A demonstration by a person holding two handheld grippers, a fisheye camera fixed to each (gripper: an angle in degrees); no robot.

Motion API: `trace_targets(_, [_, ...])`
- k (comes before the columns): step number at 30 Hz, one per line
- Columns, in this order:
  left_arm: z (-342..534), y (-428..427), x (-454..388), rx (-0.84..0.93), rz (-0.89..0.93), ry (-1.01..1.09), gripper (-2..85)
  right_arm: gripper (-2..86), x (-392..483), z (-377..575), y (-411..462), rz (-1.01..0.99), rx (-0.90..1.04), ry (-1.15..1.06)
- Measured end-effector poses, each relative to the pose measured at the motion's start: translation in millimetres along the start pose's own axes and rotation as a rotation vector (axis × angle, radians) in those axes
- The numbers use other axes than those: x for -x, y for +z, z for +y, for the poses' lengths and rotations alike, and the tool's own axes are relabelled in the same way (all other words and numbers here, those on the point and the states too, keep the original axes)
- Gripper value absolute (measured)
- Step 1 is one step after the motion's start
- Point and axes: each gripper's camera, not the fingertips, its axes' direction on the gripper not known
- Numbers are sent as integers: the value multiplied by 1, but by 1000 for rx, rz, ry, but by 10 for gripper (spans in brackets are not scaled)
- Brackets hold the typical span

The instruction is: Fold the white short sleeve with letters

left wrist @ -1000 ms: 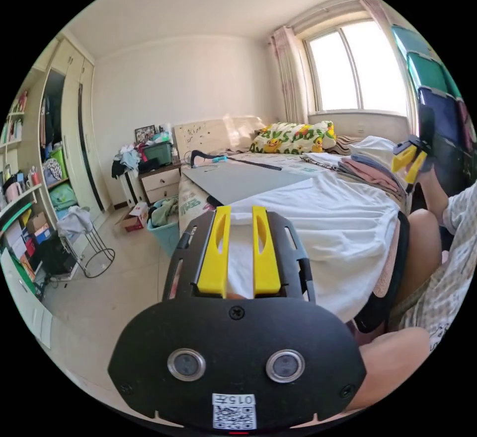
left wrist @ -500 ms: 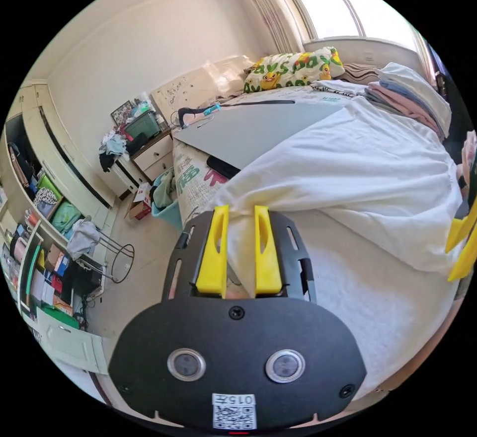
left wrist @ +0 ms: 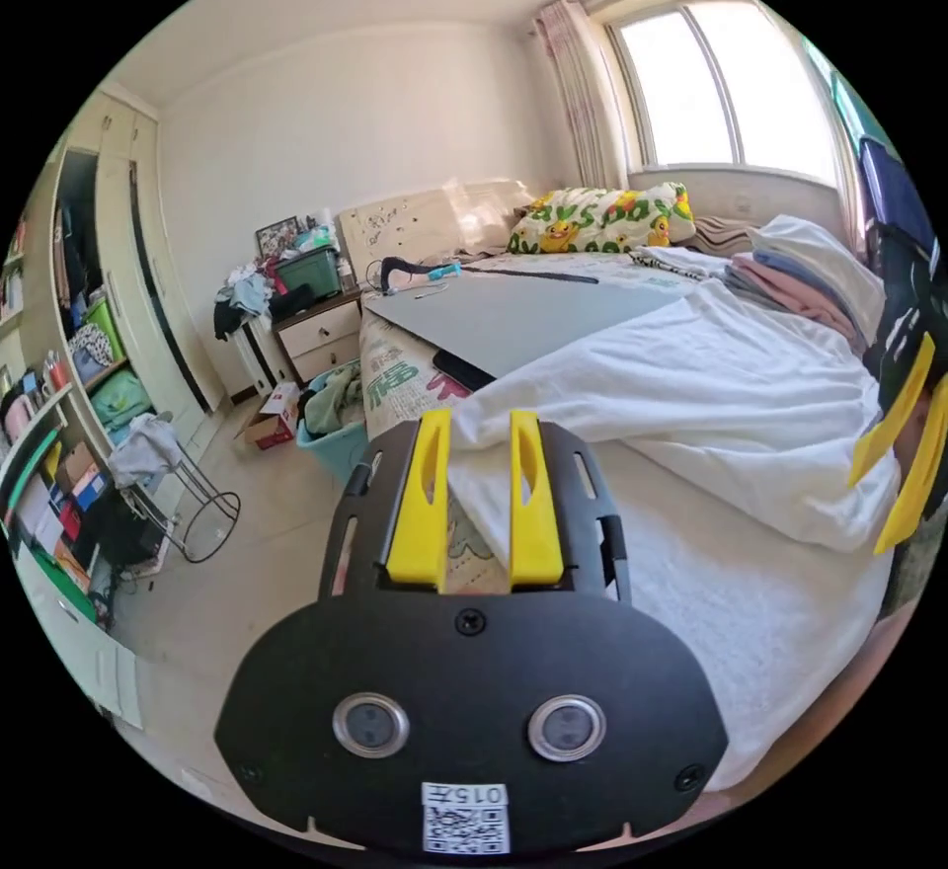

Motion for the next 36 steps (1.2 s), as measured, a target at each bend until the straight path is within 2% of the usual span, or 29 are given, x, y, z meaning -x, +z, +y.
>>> trace_targets(4, [-10, 24, -10, 128, -10, 66, 77, 64, 0, -5, 11, 94, 62, 8])
trace_targets(8, [-8, 26, 6, 121, 9, 13, 17, 23, 4, -7, -3, 76, 37, -25])
trace_targets(13, [-7, 26, 32, 95, 34, -73, 1, 1, 10, -5, -32, 10, -15, -87])
trace_targets(17, [-5, 20, 71, 18, 98, -212, -2, -4, 11, -4, -52, -78, -29, -128])
trace_targets(24, [-35, 58, 72, 223, 64, -143, -1, 10, 7, -11, -56, -79, 25, -121])
trace_targets(26, [-40, 56, 78, 222, 65, -152, 1, 31, 3, -14, -71, -63, 28, -118])
trace_targets(29, [-41, 41, 97, 194, 110, -221, 4, 40, -3, -5, -102, -111, -44, -154])
trace_targets(32, [-46, -3, 103, 77, 199, -270, 3, 46, -21, 8, -132, -179, -95, -124])
trace_targets(34, [-53, -32, 84, 11, 331, -223, 1, 56, -38, 17, -150, -200, -123, -75])
trace_targets(36, [-60, -59, 34, 0, 429, -79, -4, 63, -59, 28, -171, -231, -168, -14])
